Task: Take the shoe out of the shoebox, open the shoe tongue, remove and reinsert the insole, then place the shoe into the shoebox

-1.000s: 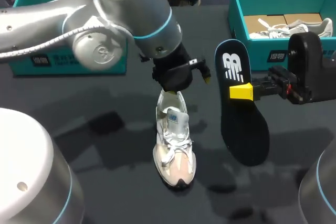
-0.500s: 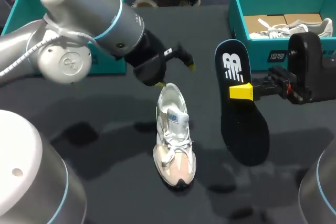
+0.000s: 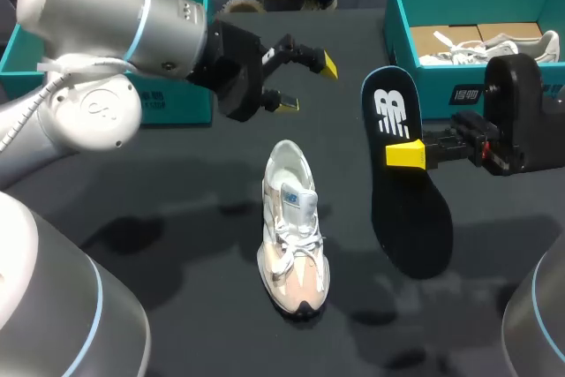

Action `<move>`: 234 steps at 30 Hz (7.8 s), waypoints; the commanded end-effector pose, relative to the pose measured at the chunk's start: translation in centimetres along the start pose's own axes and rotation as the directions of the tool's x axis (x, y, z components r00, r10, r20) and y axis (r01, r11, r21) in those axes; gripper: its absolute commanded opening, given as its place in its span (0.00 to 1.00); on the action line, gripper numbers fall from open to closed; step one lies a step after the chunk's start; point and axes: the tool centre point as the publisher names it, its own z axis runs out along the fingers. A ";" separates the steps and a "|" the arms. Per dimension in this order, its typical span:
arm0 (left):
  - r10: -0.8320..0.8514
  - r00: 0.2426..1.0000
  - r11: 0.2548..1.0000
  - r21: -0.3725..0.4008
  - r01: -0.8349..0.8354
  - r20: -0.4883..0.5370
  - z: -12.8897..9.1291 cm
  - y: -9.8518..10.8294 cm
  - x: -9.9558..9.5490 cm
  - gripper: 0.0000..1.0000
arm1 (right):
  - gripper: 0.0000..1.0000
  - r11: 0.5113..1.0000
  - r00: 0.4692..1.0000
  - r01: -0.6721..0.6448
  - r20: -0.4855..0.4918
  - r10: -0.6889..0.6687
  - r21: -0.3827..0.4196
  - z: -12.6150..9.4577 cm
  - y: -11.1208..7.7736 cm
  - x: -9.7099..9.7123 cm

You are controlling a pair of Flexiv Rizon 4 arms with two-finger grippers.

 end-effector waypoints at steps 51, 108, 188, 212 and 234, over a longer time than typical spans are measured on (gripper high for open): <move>0.015 0.904 1.000 -0.003 -0.016 0.428 -1.7 0.5 -3.1 1.00 | 0.00 0.858 0.875 -0.471 0.012 0.483 -0.205 -3.7 5.5 -13.7; -0.100 0.843 0.991 0.130 0.036 0.528 0.8 -1.1 -2.6 1.00 | 0.00 0.463 0.474 -0.812 0.061 0.878 -0.356 -0.8 5.4 -22.8; -0.067 0.845 0.993 0.121 0.003 0.531 3.6 -2.6 -3.3 0.00 | 0.00 0.380 0.391 -0.852 0.045 0.919 -0.361 0.2 4.0 -25.2; -0.093 0.854 0.995 0.070 0.066 0.512 -1.2 -4.0 -0.1 0.00 | 1.00 0.416 0.441 -0.858 -0.016 0.898 -0.302 -1.4 3.3 -22.2; -0.220 0.850 0.973 0.169 0.157 0.478 -3.7 -4.8 1.6 0.00 | 1.00 0.416 0.441 -0.858 -0.016 0.898 -0.302 -1.4 3.3 -22.2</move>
